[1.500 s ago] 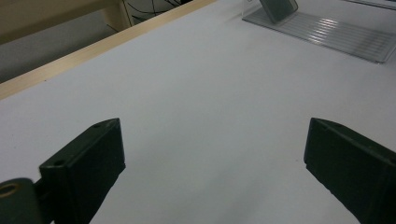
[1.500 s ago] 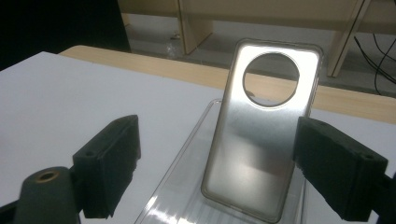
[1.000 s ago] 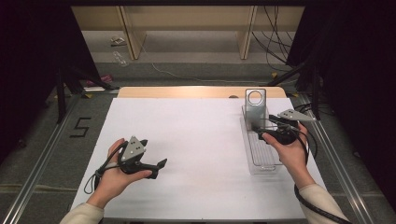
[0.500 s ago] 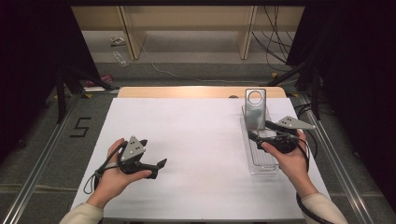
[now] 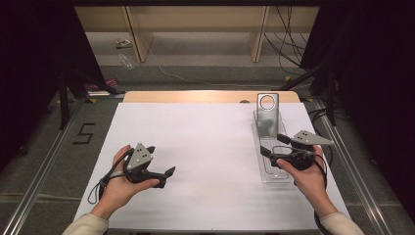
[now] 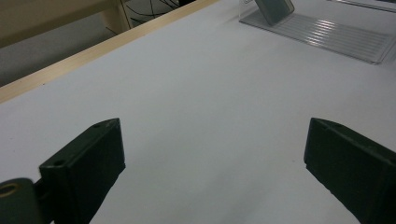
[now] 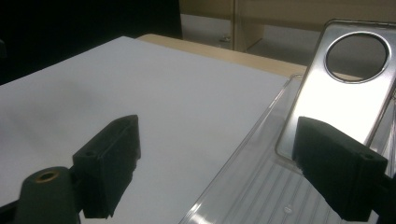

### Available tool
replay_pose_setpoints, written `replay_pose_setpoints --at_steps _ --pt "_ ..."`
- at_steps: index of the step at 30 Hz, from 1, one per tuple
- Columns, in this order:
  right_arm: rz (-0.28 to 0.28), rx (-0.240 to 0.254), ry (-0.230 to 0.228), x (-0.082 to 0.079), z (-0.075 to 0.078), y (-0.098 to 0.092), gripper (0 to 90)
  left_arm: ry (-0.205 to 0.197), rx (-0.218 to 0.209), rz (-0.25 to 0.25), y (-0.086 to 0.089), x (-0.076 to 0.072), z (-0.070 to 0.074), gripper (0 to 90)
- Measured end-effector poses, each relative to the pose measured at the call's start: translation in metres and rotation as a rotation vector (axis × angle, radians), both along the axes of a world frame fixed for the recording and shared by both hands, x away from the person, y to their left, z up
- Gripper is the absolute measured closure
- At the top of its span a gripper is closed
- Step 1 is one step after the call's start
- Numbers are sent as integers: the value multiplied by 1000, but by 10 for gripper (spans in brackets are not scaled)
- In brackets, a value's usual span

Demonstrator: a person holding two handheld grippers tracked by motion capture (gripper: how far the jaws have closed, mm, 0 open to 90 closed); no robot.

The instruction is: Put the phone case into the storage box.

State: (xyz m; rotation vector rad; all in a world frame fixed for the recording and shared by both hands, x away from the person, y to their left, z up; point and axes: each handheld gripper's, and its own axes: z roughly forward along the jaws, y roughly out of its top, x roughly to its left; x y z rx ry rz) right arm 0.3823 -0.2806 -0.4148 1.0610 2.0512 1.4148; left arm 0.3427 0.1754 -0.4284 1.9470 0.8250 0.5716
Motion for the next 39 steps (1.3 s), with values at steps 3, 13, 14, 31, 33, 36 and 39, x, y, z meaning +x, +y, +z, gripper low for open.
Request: replay_pose_setpoints --at_steps 3,13,14,31,33,36,39 --pt "6 4 2 -4 -1 -1 165 1 -1 -1 -1 -1 0 46" --pt "14 6 6 -16 -5 -4 165 0 3 -8 -3 -2 0 46" --pt "12 7 6 -16 -5 -5 165 0 2 -7 -3 -2 0 46" --pt "19 -1 12 -25 -10 -8 165 2 2 -10 0 -12 -2 45" --pt "18 -1 10 -26 -11 -9 165 0 1 -9 1 -13 -2 45" --pt "15 0 8 -27 -12 -10 165 -1 0 -9 2 -14 -3 45" --pt "13 1 6 -28 -13 -10 165 1 0 -10 2 -15 -4 45"
